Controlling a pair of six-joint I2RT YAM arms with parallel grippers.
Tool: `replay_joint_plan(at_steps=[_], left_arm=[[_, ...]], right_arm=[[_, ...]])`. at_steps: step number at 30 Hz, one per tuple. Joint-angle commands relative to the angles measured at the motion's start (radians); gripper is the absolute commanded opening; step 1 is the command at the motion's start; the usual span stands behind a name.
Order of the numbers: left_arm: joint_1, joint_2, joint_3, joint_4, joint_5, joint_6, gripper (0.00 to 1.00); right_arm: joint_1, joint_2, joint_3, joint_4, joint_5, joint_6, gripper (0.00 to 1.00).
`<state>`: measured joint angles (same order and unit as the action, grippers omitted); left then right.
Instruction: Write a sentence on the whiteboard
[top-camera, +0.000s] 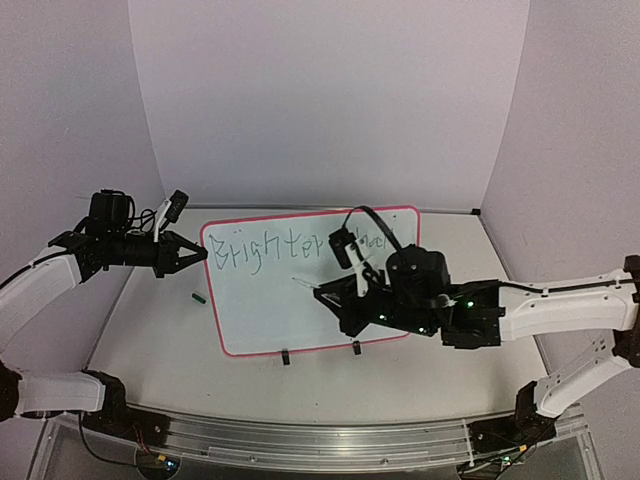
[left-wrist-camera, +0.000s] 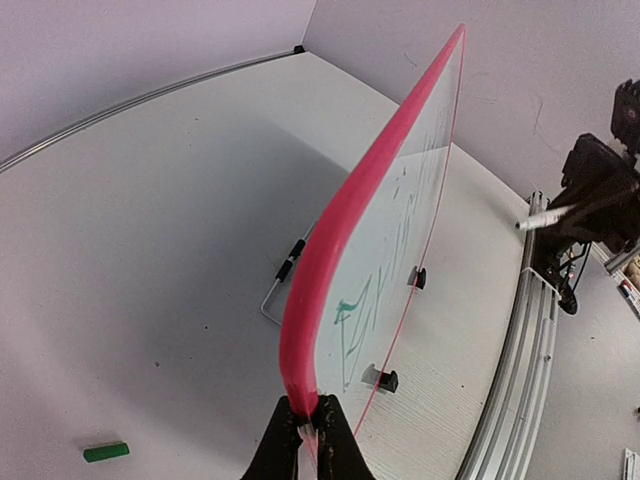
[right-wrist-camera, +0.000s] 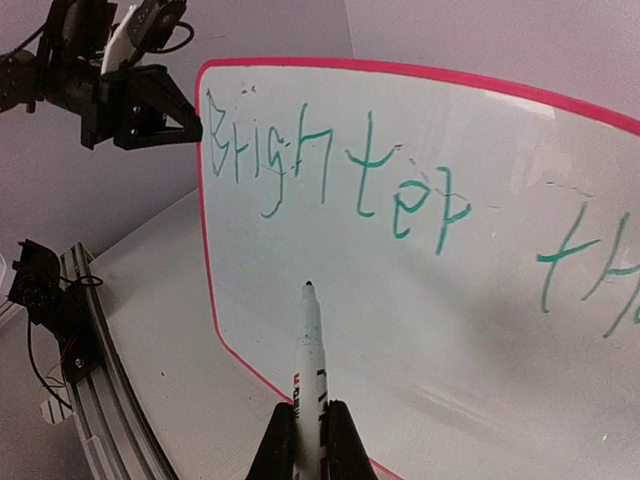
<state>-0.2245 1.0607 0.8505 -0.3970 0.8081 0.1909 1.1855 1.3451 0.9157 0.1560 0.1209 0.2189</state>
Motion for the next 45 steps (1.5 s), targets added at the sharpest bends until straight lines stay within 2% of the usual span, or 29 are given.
replay_joint_plan(at_steps=[1, 9, 20, 34, 45], left_arm=[[-0.022, 0.002, 0.001, -0.074, -0.03, 0.028, 0.0], [-0.025, -0.002, 0.002, -0.073, -0.032, 0.027, 0.0], [-0.027, 0.003, 0.002, -0.075, -0.035, 0.026, 0.0], [-0.026, 0.006, 0.002, -0.075, -0.036, 0.026, 0.0], [-0.026, 0.013, 0.003, -0.074, -0.033, 0.026, 0.0]], right_arm=[[0.062, 0.175, 0.132, 0.131, -0.021, -0.025, 0.0], [0.08, 0.417, 0.283, 0.227, -0.072, 0.018, 0.0], [0.077, 0.562, 0.402, 0.221, -0.028, 0.024, 0.0], [0.044, 0.631, 0.457, 0.184, 0.022, 0.048, 0.0], [0.043, 0.588, 0.363, 0.156, 0.036, 0.085, 0.0]])
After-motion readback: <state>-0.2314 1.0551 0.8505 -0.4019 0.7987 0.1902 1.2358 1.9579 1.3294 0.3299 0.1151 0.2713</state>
